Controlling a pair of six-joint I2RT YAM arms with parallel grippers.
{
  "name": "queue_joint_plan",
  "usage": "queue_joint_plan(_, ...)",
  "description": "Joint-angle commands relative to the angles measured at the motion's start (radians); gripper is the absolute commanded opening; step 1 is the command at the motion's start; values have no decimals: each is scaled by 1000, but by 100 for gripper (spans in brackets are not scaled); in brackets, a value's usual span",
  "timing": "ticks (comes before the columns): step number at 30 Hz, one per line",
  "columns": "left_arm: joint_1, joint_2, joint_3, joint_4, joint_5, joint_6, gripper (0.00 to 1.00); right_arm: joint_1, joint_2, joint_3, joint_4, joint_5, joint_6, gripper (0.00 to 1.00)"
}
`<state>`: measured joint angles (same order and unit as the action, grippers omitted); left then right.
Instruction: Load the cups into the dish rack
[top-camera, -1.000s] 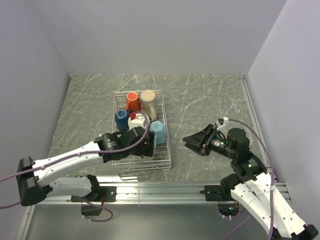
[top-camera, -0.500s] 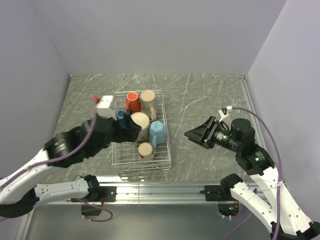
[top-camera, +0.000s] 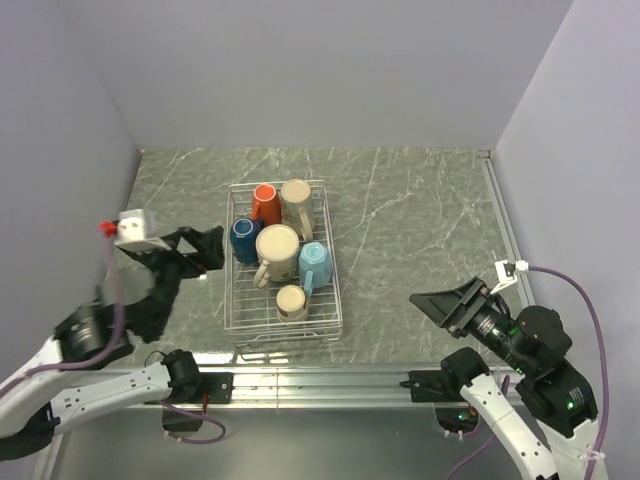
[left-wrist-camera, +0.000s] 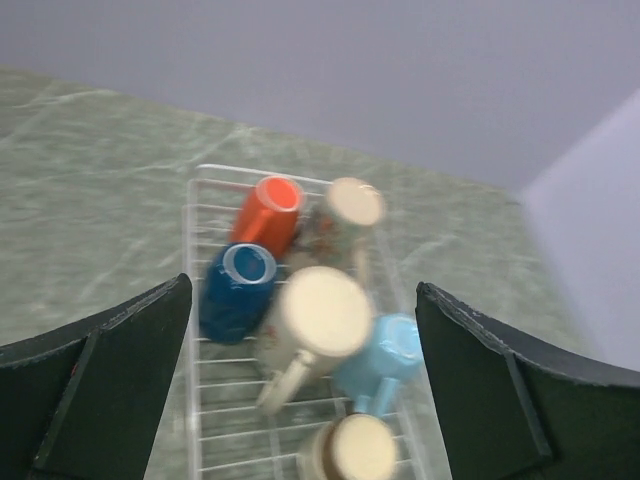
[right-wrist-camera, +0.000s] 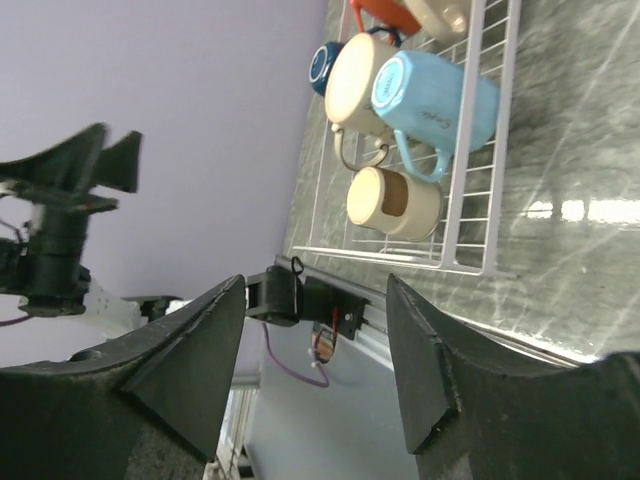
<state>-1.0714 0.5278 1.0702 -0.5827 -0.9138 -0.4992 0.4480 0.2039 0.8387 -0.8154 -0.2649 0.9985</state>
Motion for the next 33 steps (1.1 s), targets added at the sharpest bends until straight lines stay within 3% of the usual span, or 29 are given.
queue_joint_plan(1, -4, 63, -111, 61, -286, 71, 99, -5, -49, 31, -60, 70, 18, 66)
queue_joint_plan(4, 8, 52, -248, 211, -390, 112, 99, -5, -72, 52, -96, 87, 26, 69)
queue_joint_plan(6, 62, 8, -312, 304, -259, 145, 99, -5, -77, 78, -135, 99, 20, 70)
queue_joint_plan(9, 152, -20, -392, 380, -192, 129, 99, -5, -95, 102, -177, 115, 22, 70)
queue_joint_plan(12, 289, 37, -423, 435, -93, 194, 99, -3, -121, 118, -209, 115, 29, 70)
queue_joint_plan(16, 599, 155, -418, 451, 59, 166, 99, -5, -136, 137, -251, 105, 31, 70)
queue_joint_plan(20, 833, 247, -472, 604, 167, 134, 99, -3, -150, 163, -272, 113, 22, 71)
queue_joint_plan(23, 870, 287, -568, 756, 106, 156, 99, -5, -159, 174, -268, 110, 11, 71)
queue_joint_plan(30, 991, 411, -687, 964, 62, 21, 99, -3, -176, 218, -307, 121, 5, 71)
queue_joint_plan(33, 1001, 478, -752, 1161, 133, 121, 99, -3, -179, 240, -355, 125, 5, 70)
